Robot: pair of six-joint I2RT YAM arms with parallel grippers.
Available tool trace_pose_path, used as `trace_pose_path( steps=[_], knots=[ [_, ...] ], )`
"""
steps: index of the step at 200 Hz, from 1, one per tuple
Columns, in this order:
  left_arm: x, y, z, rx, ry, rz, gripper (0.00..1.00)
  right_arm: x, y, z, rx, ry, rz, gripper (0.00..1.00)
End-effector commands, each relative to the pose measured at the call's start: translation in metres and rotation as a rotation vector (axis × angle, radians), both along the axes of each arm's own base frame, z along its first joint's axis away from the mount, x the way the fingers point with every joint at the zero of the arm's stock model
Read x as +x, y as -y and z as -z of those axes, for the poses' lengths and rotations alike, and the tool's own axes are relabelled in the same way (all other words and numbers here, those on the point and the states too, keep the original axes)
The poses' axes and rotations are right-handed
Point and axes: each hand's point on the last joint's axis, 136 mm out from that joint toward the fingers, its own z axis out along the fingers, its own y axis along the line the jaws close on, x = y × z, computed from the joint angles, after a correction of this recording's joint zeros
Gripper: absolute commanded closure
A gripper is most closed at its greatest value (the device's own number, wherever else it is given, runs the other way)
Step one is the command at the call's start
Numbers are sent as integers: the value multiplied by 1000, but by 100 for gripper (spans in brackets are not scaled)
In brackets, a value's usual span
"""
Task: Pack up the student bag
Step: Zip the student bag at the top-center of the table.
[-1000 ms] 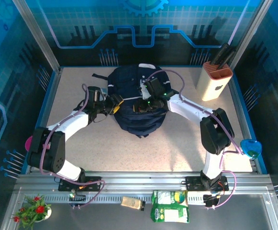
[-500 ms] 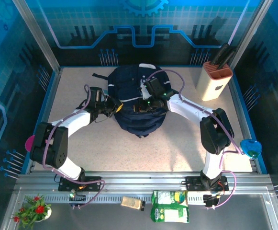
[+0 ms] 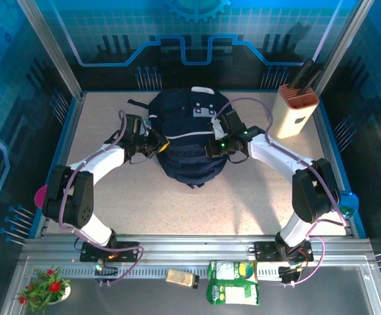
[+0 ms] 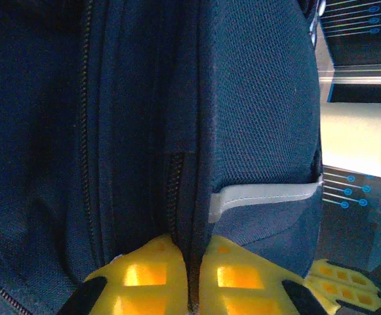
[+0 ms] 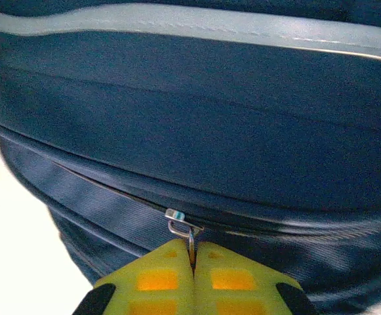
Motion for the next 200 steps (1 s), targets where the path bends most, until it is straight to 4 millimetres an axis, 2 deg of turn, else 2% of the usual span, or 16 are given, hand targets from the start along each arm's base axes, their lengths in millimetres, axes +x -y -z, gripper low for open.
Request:
trace_pose_path(
  steps=[1, 26, 59, 95, 128, 161, 200],
  knots=[
    [15, -20, -5, 83, 51, -3, 100, -14, 51, 16, -225, -17, -12, 98],
    [15, -26, -2, 142, 44, 48, 100, -8, 76, 25, -393, 4, -36, 100],
    [16, -38, 1, 235, 40, 106, 100, 10, 90, 25, -508, 40, -51, 99],
    [20, -44, 4, 332, 52, 200, 100, 38, 88, 21, -543, 83, -91, 94],
    [23, -40, 7, 336, 67, 292, 100, 60, 95, 17, -601, 124, -122, 89],
    [22, -34, 5, 328, 104, 368, 100, 79, 100, 15, -569, 144, -126, 85],
    [19, -29, 2, 318, 137, 423, 100, 106, 88, 14, -479, 191, -128, 75]
  ],
)
